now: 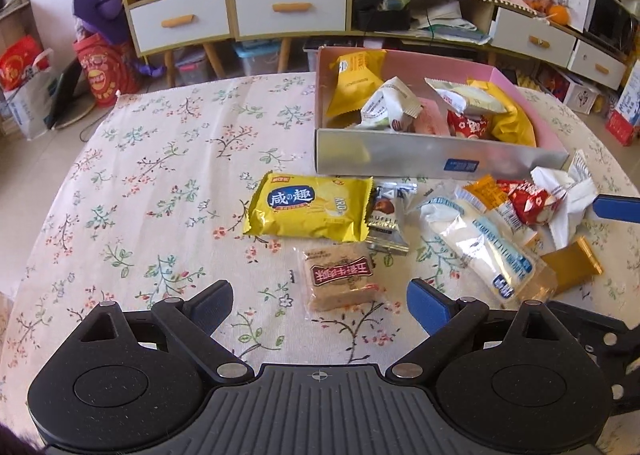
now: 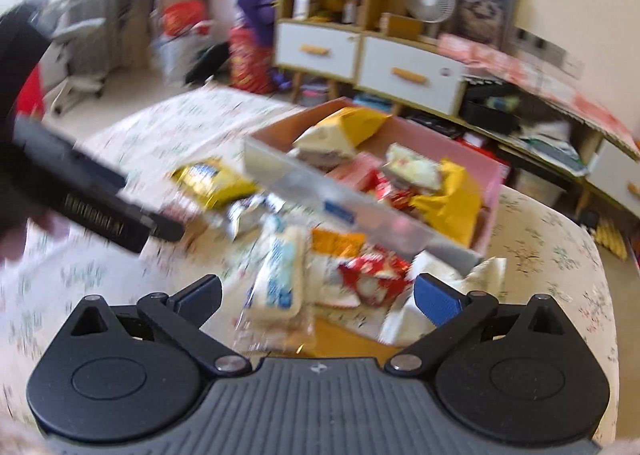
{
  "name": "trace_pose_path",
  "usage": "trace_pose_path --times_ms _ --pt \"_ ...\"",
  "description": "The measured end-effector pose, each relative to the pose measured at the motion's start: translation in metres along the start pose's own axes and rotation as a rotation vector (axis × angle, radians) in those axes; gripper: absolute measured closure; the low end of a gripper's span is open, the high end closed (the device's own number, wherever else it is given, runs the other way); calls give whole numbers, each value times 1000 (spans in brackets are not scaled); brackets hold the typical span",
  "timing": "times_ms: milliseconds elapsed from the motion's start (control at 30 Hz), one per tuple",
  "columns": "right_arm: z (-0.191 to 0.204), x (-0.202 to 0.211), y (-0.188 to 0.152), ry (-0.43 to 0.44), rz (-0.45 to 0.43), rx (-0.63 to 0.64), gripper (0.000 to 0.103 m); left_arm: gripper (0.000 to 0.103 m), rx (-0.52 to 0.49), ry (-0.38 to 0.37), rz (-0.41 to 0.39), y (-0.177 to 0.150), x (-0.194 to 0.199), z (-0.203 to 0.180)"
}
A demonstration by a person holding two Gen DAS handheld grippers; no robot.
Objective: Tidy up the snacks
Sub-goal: 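Withdraw both grippers from the box back over the snack pile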
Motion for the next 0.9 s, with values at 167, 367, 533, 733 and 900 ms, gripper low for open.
trace_pose_path --times_ms 167,367,533,733,900 --pt "4 6 -5 24 -13 4 1 8 -15 6 -16 -3 -5 3" --pt "12 6 -7 74 -23 6 1 8 6 -36 -19 -5 -9 -2" --pt "22 0 -6 101 -20 6 3 11 97 -81 -4 -4 -14 -3" --pt "27 -9 -7 128 -3 -16 10 28 105 -98 12 -4 -20 -9" --pt "26 -17 -9 116 20 -24 17 37 38 -73 14 -5 -22 -14"
Point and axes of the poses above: each gripper's, at about its wrist camera, not at the fingertips, and x roughly against the way its jaws point, z to its left, y to its top, the point moved 7 cm from there along -x, roughly the way its jaws point, and after that the axes turned 12 degrees about -z, right-handed, at the moved point
